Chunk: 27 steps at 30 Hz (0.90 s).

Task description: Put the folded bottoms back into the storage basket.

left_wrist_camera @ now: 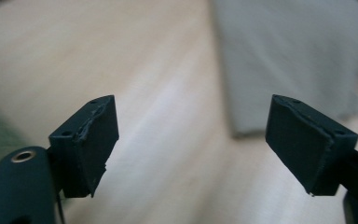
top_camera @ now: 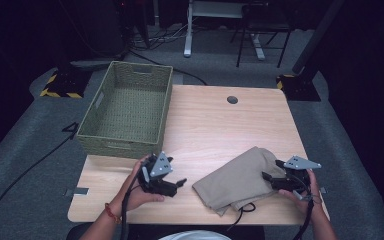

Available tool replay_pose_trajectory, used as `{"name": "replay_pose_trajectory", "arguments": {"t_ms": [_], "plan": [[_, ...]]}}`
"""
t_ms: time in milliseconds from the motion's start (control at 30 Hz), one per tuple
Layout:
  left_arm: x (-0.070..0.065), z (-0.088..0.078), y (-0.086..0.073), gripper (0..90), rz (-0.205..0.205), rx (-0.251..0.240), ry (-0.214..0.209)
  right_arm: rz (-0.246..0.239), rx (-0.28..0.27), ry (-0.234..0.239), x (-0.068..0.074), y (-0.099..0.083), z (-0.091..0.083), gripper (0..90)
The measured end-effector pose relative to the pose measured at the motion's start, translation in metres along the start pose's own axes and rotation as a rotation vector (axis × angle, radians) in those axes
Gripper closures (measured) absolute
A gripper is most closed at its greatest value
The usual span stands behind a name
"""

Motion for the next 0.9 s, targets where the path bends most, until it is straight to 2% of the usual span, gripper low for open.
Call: {"name": "replay_pose_trajectory", "arguments": {"t_ms": [100,133,167,233,267,333,433,467,500,533,600,667,700,733,767,833,900], "plan": [[0.019,-0.014,0.013,18.4,-0.044,-0.073,0.101,0.002,-0.015,0.014,0.002,0.004,0.0,25.6],[0.019,-0.014,0.013,18.4,-0.044,-0.073,0.101,0.005,-0.023,0.015,0.002,0.004,-0.001,25.7],[0.031,-0.02,0.017,18.5,-0.049,-0.091,0.174,0.0,-0.027,0.011,0.003,0.005,-0.002,25.7],[0.042,-0.023,0.018,18.6,-0.056,-0.095,0.231,-0.002,-0.039,0.012,0.002,0.007,-0.004,25.7],[0.042,-0.023,0.018,18.7,-0.056,-0.095,0.231,-0.002,-0.039,0.012,0.002,0.007,-0.004,25.7],[0.056,-0.022,0.018,18.7,-0.06,-0.069,0.277,0.007,-0.062,0.0,0.0,0.01,-0.008,25.9],[0.073,-0.018,0.015,19.5,-0.083,-0.053,0.321,0.011,-0.095,-0.023,-0.006,0.014,-0.016,26.2],[0.073,-0.018,0.015,19.5,-0.083,-0.053,0.321,0.011,-0.095,-0.023,-0.006,0.014,-0.016,26.2],[0.082,-0.014,0.013,20.1,-0.101,-0.028,0.352,0.021,-0.108,-0.044,-0.012,0.015,-0.02,26.4],[0.086,-0.011,0.012,20.5,-0.125,-0.017,0.354,0.024,-0.108,-0.054,-0.014,0.014,-0.022,26.4],[0.089,-0.008,0.011,21.2,-0.134,-0.011,0.354,0.027,-0.108,-0.067,-0.016,0.014,-0.023,26.5],[0.095,0.002,0.006,21.7,-0.153,0.028,0.341,0.041,-0.104,-0.07,-0.018,0.01,-0.023,26.7],[0.095,0.005,0.005,22.1,-0.157,0.029,0.334,0.044,-0.101,-0.065,-0.018,0.009,-0.023,26.8],[0.095,0.005,0.005,25.2,-0.157,0.029,0.334,0.044,-0.101,-0.065,-0.018,0.009,-0.023,26.8],[0.095,0.011,0.004,29.1,-0.163,0.036,0.312,0.035,-0.092,-0.059,-0.018,0.008,-0.022,27.0],[0.095,0.018,0.003,30.7,-0.142,0.065,0.323,0.026,-0.083,-0.051,-0.017,0.007,-0.02,27.0],[0.094,0.023,0.003,31.9,-0.122,0.078,0.316,0.029,-0.078,-0.05,-0.018,0.006,-0.018,27.0]]}}
Point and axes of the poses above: each handheld gripper's, and its own axes: z roughly forward along the jaws, y roughly out of its top, x roughly to its left, the point moved 3 cm from there along z, roughly forward along the jaws, and after that the axes turned 15 degrees about -x, right-handed, at the moved point
